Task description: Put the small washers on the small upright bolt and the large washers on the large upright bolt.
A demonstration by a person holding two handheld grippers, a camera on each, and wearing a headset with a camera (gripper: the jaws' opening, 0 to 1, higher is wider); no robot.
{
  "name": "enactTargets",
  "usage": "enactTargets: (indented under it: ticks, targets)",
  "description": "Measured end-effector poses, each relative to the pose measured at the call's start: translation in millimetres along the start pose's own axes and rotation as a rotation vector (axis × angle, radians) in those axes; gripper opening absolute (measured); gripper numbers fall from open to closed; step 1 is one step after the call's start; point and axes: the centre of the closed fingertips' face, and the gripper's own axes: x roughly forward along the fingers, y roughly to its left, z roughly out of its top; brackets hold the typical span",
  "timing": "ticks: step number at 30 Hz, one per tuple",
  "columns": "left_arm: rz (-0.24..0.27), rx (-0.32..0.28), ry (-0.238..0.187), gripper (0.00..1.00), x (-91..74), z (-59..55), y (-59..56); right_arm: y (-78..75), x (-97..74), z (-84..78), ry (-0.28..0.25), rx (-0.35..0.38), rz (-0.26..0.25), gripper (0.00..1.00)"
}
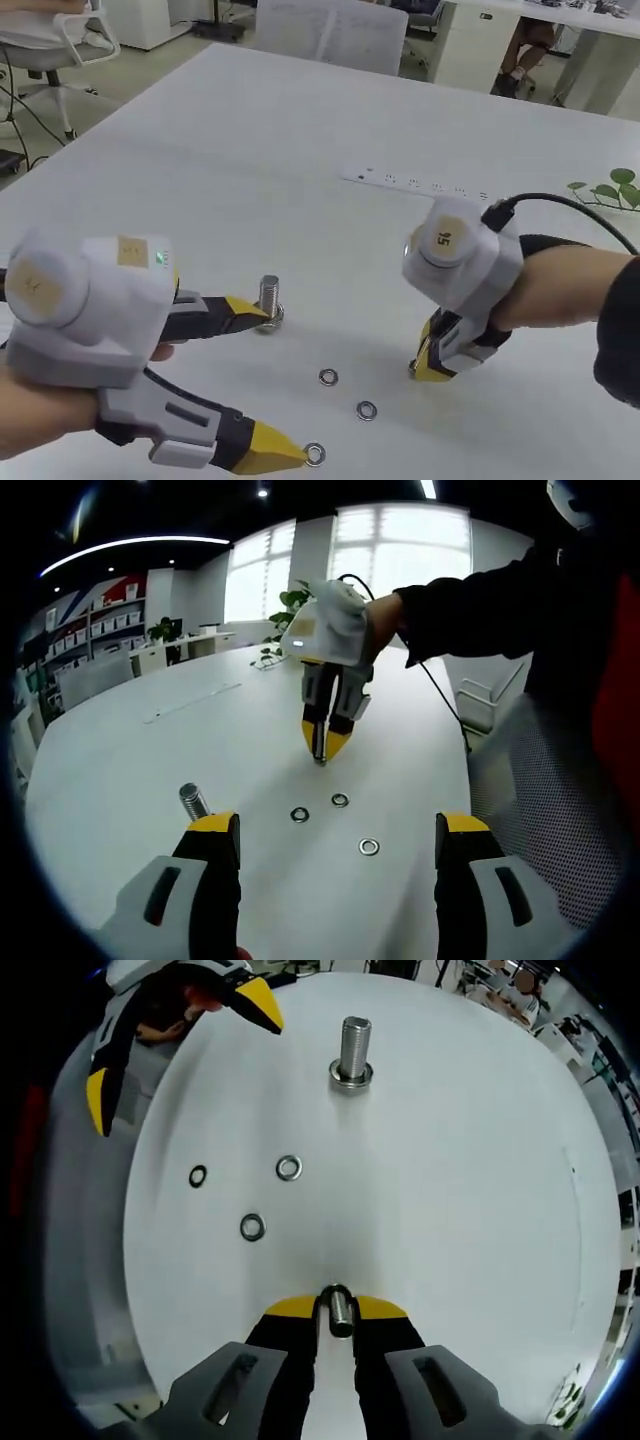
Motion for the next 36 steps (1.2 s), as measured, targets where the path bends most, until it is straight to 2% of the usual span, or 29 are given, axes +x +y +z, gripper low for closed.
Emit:
enactTargets:
  ticks: [12,23,36]
  targets:
    - [-0.002,0.0,-0.008,0.8,0.1,1.6,0.0,-0.4,0.5,-0.8,-0.007,0.011,-0.004,0.18]
    - [-0.011,0.005,-0.006,0.8,1.7,1.9,-2.0,-3.8,-11.2,-2.2,-0.026,0.027,-0.034,0.21]
    - [-0.014,0.011,-0.008,0.79,0.8,2.7,-3.8,3.8,-16.9,-11.2,-0.02,0.052,-0.039,0.21]
